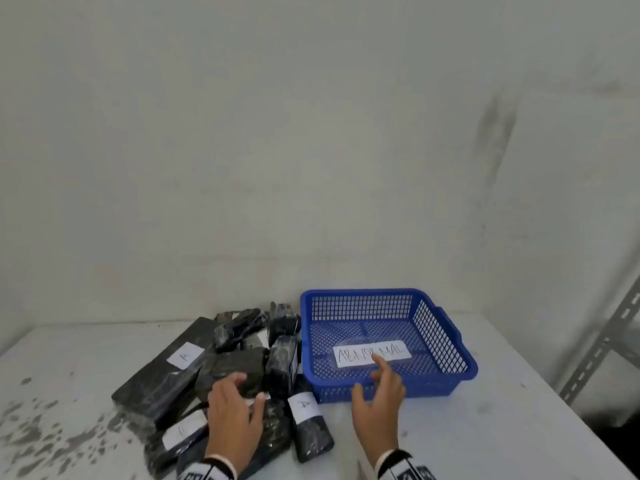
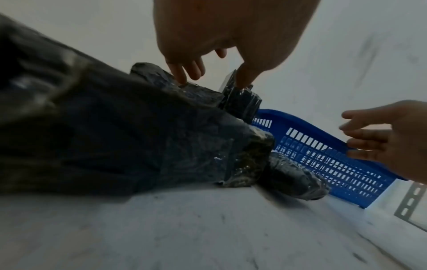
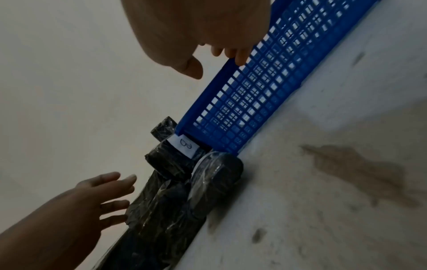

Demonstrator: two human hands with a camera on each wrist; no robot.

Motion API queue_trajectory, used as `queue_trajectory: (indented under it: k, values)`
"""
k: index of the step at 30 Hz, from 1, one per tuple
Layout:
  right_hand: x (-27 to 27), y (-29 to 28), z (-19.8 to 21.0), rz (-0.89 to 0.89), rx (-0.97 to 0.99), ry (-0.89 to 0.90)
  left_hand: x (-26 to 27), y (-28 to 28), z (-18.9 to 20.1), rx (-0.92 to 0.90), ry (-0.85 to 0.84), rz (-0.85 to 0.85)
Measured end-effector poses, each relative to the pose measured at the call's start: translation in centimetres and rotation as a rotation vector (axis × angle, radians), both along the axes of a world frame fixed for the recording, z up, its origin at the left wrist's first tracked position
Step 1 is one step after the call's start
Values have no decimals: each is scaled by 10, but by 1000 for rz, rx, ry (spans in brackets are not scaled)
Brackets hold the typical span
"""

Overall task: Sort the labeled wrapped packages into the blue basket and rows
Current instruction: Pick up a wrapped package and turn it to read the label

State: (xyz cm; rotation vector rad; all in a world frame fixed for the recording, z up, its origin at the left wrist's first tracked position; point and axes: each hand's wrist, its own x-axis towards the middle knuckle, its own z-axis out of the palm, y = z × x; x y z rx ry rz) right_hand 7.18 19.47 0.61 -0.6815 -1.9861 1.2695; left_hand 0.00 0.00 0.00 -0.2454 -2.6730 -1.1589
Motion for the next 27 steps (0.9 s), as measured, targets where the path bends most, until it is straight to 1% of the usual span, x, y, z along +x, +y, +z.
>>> queue_trajectory:
  k: [2,6,13,18,22,25,27]
  values:
    - [-3,-3,-2,8,47,7,0,4,-1,-43,9,-7]
    - [-3,-3,-5,59,16,49,-1,9,-9,-70,19,-45]
    - [-1,-13,-1,129,25,-10,2,11,-9,-111,24,-23]
    - [11,-20,-2,179,7,-72,10,-6,-4,-192,24,3]
    - [22,-24,0,201,-18,-101,10,-27,2,-232,-10,2]
    - [32,-26,0,229,-58,-153,14,-41,4,-364,-58,-55]
    - [41,-25,1,252,-67,-185,19,-48,4,-526,-141,-128]
